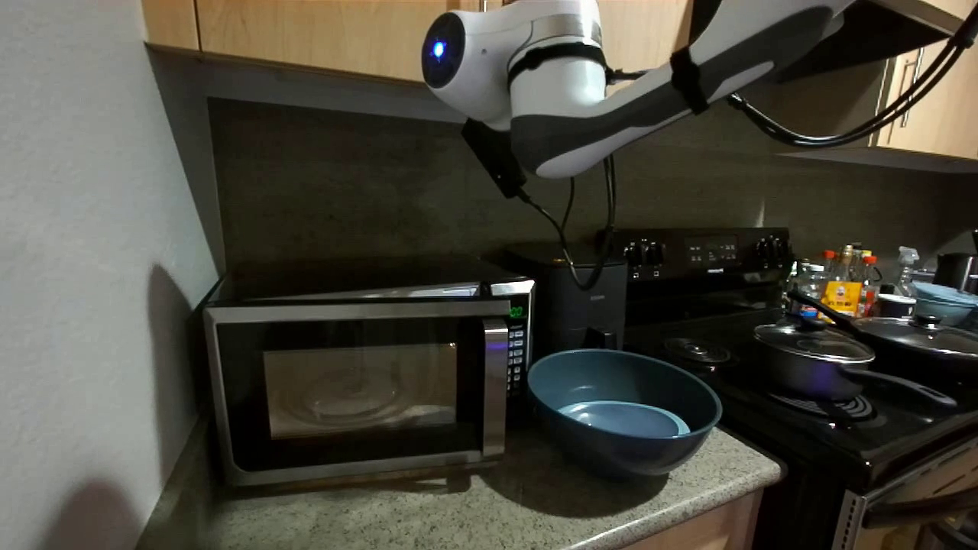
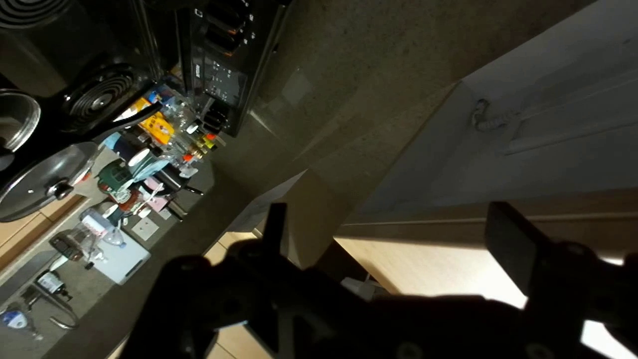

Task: Close the microwave door, then open it

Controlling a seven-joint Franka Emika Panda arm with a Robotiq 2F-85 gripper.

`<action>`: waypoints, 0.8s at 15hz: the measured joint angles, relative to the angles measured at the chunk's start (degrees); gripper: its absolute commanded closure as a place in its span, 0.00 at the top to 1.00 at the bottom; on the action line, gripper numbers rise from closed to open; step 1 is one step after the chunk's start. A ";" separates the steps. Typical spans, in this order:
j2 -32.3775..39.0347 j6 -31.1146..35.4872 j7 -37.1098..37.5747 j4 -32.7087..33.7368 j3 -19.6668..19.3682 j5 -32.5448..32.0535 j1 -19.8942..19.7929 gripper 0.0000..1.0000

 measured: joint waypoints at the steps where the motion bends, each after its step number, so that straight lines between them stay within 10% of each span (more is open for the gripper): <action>1: 0.65 0.00 -0.31 0.95 -0.18 0.90 -0.42 1.00; 12: 12.47 3.80 -5.41 10.01 -0.68 8.15 -0.99 1.00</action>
